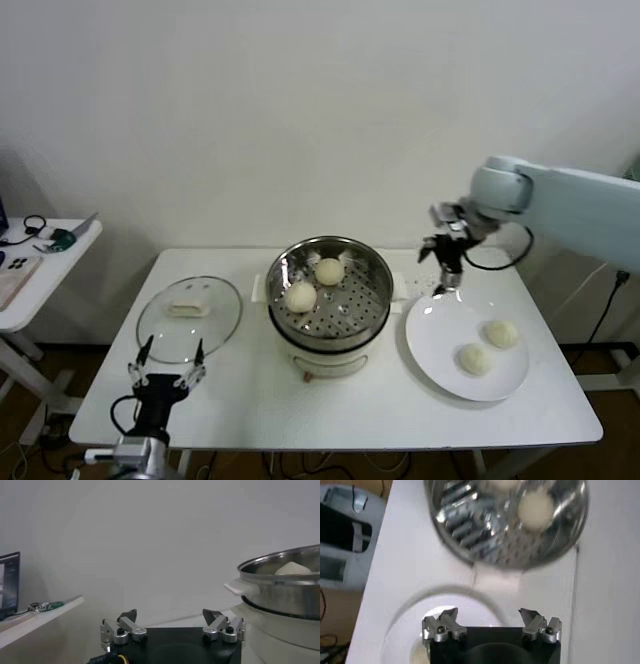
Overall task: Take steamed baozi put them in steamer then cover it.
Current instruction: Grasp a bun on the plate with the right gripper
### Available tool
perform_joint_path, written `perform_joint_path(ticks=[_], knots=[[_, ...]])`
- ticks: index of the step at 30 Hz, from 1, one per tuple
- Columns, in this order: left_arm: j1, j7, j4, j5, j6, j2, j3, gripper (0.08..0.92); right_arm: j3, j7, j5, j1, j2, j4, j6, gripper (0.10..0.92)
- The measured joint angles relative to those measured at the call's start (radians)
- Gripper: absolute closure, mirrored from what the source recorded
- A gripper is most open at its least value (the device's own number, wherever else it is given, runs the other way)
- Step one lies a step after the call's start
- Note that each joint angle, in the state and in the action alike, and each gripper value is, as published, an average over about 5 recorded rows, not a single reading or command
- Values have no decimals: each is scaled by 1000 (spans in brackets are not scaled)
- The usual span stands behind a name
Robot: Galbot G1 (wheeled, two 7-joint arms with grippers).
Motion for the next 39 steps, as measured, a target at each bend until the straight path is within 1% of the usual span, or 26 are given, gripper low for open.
perform_joint_path(ticks=[6, 13, 24, 36, 39], knots=[[8, 0, -2, 8, 3, -2, -4, 177, 113, -7, -111, -169, -92, -5, 12, 203], [10, -3, -4, 17, 11, -6, -7, 177, 260, -4, -192, -366, -127, -40, 20, 203], [13, -5, 3, 25, 14, -14, -7, 177, 384, 9, -257, -527, -93, -119, 29, 203], [1, -7, 12, 25, 22, -13, -6, 177, 429, 8, -294, -592, -36, -188, 35, 203], [-2, -7, 13, 25, 23, -13, -5, 177, 433, 5, -297, -596, -27, -197, 37, 219]])
